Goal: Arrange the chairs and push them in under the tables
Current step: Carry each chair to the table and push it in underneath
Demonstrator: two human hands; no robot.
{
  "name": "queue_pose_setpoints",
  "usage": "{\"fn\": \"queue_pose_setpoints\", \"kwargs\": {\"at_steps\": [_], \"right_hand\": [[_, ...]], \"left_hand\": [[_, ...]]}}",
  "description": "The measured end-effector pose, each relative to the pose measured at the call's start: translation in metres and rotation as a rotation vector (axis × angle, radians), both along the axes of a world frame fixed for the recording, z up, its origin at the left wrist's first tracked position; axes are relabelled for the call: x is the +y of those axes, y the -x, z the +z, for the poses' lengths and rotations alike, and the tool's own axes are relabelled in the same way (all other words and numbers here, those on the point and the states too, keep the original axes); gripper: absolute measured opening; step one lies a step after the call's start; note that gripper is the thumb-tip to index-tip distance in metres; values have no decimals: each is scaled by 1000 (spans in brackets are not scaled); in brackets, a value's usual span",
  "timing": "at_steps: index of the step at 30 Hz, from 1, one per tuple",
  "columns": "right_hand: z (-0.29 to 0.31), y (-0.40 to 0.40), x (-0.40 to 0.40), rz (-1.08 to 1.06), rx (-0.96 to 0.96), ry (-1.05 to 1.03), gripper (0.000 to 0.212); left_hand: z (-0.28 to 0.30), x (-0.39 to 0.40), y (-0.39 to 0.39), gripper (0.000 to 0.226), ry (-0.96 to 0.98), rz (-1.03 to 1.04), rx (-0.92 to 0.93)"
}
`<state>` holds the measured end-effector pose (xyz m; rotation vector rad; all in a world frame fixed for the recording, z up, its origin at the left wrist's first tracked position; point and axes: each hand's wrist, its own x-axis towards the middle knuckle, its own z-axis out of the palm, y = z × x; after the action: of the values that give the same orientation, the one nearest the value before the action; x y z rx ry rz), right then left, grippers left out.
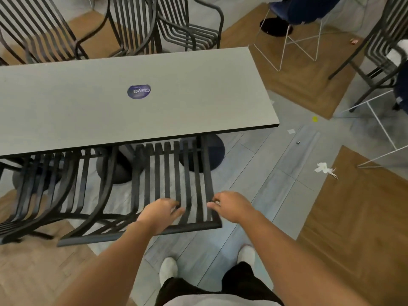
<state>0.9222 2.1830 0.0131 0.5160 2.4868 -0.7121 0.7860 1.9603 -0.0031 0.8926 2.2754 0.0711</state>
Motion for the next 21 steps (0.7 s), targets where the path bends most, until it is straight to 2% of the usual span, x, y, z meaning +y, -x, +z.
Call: {"fn": "queue_pose_setpoints", "kwargs": {"at_steps": [7, 11, 21], "right_hand": [[15, -45, 167, -43, -45, -125, 46], [21, -52, 243, -75, -74, -169, 41], [31, 27, 391, -116, -33, -200, 40]], "left_hand": [[12, 152, -38, 44, -103, 46, 6], [19, 229, -42, 46, -120, 3, 26], [25, 394, 44, 47, -138, -21, 105]]}}
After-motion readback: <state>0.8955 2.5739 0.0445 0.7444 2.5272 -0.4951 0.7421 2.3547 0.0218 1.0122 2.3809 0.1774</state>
